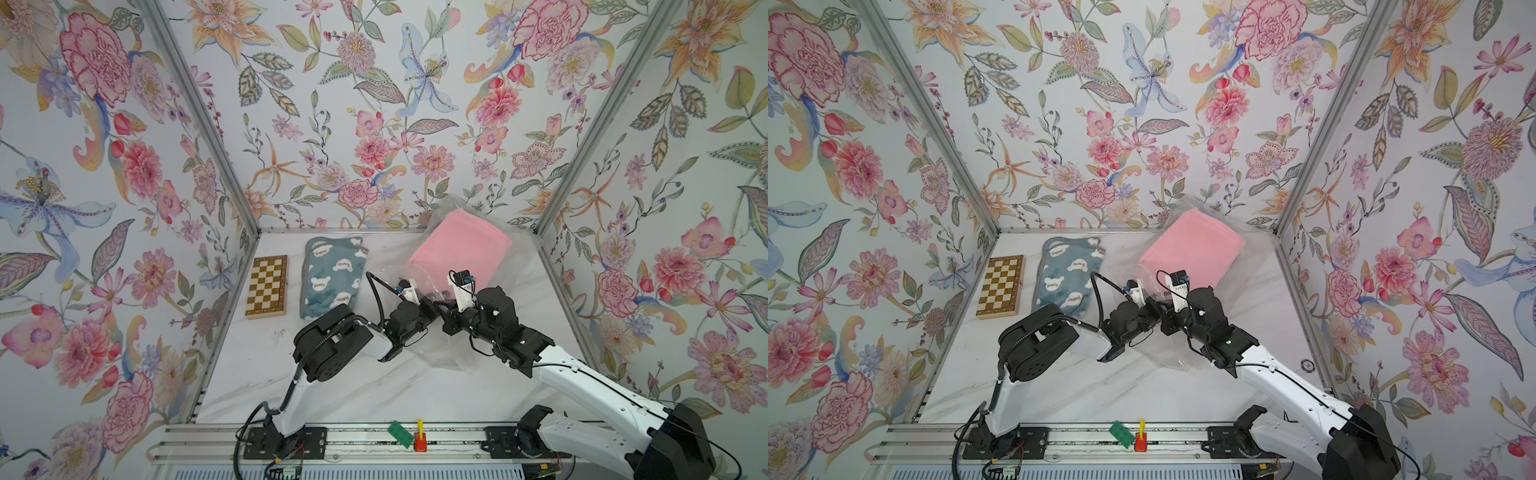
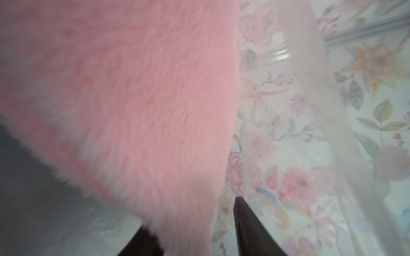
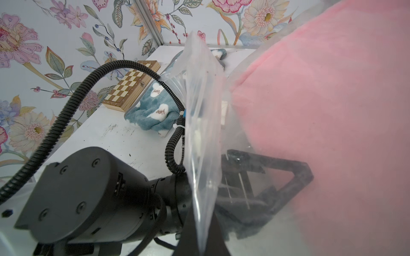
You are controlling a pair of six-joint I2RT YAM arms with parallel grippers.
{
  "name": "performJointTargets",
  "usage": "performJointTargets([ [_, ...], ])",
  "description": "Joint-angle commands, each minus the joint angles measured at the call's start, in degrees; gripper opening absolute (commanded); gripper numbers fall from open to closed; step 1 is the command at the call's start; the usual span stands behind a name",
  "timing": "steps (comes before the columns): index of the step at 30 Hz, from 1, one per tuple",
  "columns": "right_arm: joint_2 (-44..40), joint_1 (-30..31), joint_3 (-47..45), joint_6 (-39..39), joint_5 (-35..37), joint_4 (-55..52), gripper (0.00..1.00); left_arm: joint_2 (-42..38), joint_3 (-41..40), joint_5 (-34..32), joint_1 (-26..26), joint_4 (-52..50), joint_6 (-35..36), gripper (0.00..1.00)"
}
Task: Take the blanket out of the vacuum bag
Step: Take out the blanket from the vacuum bag.
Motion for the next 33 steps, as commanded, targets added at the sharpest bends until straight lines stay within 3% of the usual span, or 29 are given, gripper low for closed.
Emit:
performJointTargets([
  [1,0.41,-0.31,0.94,0.58,-0.25,1.21,0.0,-1.92,1.07,0.07,0.05,-0.27,1.32,0.49],
  [19,-0.33,-0.32,-0.35,1.21,-0.25,1.51,0.0,-4.76,1.94,-0.41,0.05,-2.73,2.67,0.42],
  [33,0.18,-0.25,1.15,1.54,-1.02,0.05,0.0,2.03,8.52,-1.27,0.02,-4.17,0.39,0.44],
])
